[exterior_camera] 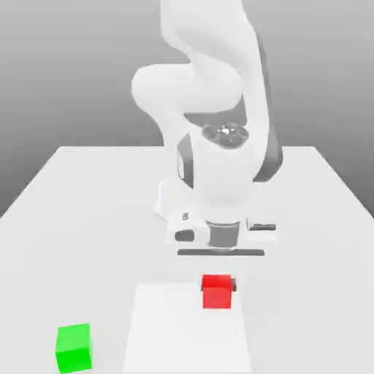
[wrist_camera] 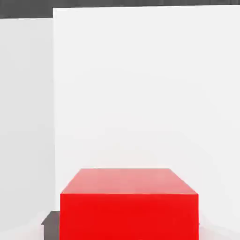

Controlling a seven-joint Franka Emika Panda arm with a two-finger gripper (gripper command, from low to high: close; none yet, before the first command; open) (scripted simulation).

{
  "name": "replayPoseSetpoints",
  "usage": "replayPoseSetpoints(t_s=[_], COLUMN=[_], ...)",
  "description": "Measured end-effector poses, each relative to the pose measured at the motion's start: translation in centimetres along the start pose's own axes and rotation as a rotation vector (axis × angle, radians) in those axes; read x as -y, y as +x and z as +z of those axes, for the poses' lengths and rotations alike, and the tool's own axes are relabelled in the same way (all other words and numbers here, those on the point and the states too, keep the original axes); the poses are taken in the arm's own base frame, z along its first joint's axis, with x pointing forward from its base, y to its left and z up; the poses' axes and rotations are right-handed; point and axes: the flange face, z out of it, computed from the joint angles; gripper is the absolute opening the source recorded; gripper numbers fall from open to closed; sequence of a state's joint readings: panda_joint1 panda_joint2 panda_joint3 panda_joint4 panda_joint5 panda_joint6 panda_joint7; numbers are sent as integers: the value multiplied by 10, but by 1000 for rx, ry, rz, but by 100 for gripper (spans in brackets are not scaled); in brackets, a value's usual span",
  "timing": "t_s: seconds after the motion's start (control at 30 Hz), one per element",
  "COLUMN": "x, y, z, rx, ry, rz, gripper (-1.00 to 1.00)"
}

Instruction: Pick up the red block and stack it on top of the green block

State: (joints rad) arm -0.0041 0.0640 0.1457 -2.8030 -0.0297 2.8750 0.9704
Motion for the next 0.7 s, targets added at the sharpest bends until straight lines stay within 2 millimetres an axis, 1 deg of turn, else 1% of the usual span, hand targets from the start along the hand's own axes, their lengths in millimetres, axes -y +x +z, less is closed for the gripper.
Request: replayPoseSetpoints(t_s=[0.13,0.2,0.27,0.3,0.33,0.37,0.4,0.53,0.7], x=[-2,3,7,6,0,-14,-22,-41,-74], y=[-1,9,26,37,56,79,97,146,205], z=[-18,-24,-29,-31,-33,-35,-37,-44,-52], rx=[4,10,16,19,21,22,23,24,13], ry=[-5,2,9,12,15,17,19,18,5], rz=[1,41,101,140,201,280,340,505,708], gripper=[-100,-100,-100,-100,-100,-100,-100,-100,-100])
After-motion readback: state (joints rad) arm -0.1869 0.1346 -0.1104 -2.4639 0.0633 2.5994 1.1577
